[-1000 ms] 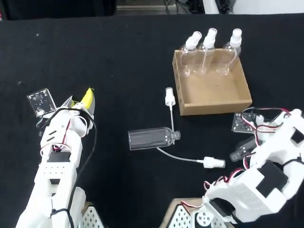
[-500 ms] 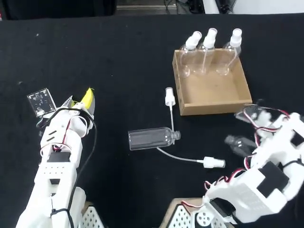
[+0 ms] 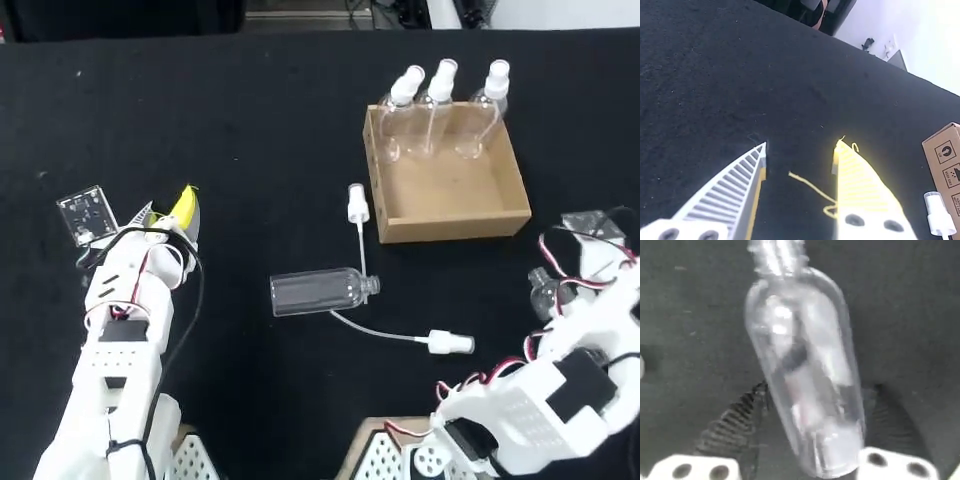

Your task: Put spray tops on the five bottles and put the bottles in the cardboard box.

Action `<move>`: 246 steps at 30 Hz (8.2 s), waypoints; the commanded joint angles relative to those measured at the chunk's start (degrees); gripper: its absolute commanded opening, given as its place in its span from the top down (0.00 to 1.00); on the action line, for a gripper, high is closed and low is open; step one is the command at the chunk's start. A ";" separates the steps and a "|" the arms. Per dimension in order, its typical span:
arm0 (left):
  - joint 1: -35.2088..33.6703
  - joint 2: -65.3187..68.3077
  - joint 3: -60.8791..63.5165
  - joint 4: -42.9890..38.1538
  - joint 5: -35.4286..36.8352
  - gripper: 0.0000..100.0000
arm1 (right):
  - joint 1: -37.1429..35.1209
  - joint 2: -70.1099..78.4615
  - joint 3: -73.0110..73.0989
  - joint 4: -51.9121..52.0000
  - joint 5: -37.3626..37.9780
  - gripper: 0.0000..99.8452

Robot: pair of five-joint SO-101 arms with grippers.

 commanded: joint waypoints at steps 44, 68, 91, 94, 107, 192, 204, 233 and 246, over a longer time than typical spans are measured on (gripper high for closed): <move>0.57 -0.09 -3.12 -1.14 -0.53 0.79 | -5.10 -0.75 4.79 -9.85 8.53 0.99; 17.98 11.87 -22.90 27.16 -16.26 0.79 | -10.29 -36.44 4.70 -3.08 -25.41 0.99; 42.51 26.73 -33.98 37.10 -27.87 0.79 | 11.34 -35.82 4.18 -10.11 -27.08 0.99; 38.37 25.23 -37.05 41.23 -32.18 0.79 | 11.25 -32.66 3.74 -10.29 -27.08 0.99; 54.64 5.19 -41.01 72.97 -43.43 0.79 | 10.64 -24.04 0.22 -9.85 -27.08 0.99; 63.34 26.99 -50.42 72.79 -43.08 0.79 | 10.37 -23.87 1.45 -8.35 -25.05 0.99; 59.74 33.41 -41.54 57.67 -42.55 0.79 | 10.55 -23.87 1.54 -10.20 -25.05 0.99; 66.15 33.76 -40.13 56.53 -34.37 0.96 | 10.55 -23.87 1.80 -10.29 -22.33 0.99; 60.53 32.62 -39.60 66.46 -35.43 0.97 | 10.55 -23.78 1.80 -10.20 -22.33 0.99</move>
